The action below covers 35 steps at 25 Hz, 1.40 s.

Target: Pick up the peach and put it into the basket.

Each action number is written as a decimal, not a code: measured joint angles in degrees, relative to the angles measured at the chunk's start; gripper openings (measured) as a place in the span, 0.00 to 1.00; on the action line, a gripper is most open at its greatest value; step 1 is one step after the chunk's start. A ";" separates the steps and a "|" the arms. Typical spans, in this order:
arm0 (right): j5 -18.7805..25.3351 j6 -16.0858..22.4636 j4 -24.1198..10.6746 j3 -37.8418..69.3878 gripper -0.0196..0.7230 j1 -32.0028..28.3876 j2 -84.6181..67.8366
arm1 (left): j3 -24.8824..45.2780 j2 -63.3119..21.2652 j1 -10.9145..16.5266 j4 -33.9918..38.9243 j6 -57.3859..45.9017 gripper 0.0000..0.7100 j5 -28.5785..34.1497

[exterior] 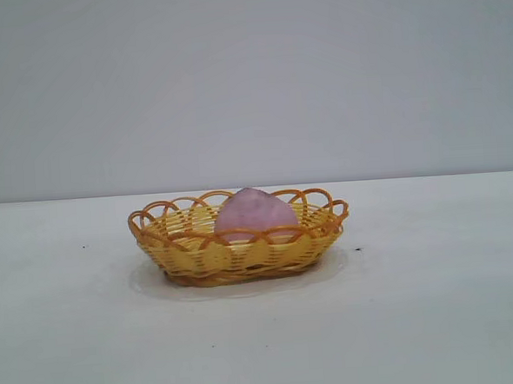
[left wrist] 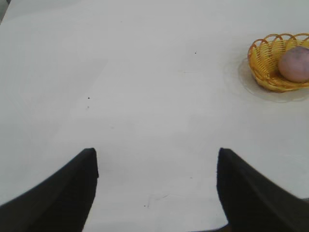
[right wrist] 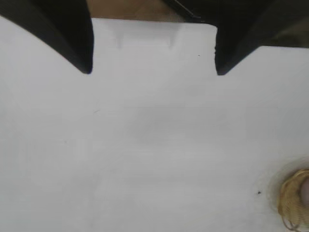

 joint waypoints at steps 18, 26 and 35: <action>-2.19 6.82 -7.00 4.45 0.64 0.82 -15.35 | 0.00 0.00 0.00 0.00 0.00 0.72 0.00; -2.19 6.82 -7.00 4.45 0.64 1.69 -18.83 | 0.00 0.00 0.00 0.00 0.00 0.72 0.00; -2.19 6.93 -7.00 4.45 0.64 1.69 -19.08 | 0.00 0.00 0.00 0.00 0.00 0.72 0.00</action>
